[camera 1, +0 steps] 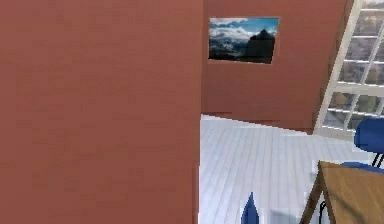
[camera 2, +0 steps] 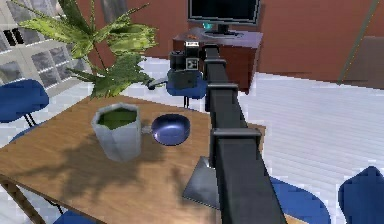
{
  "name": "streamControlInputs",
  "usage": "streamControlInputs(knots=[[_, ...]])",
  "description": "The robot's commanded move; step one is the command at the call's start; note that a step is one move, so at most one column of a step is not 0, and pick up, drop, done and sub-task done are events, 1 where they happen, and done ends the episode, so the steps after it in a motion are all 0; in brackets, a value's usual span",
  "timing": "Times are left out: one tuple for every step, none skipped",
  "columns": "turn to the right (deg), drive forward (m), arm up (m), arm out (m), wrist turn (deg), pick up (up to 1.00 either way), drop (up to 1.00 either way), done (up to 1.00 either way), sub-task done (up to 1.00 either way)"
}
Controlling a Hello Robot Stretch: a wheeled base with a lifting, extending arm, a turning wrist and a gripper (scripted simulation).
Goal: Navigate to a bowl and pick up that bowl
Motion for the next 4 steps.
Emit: streamControlInputs(knots=[[0.0,0.0,-0.3,0.0,0.0,0.0,0.0,0.0,0.0],[0.0,0.0,0.0,0.0,0.0,1.0,0.0,0.0,0.0],[0.0,0.0,0.1,0.0,0.0,0.0,0.0,0.0,0.0],[0.0,0.0,0.0,0.0,0.0,0.0,0.0,1.0,0.0]])
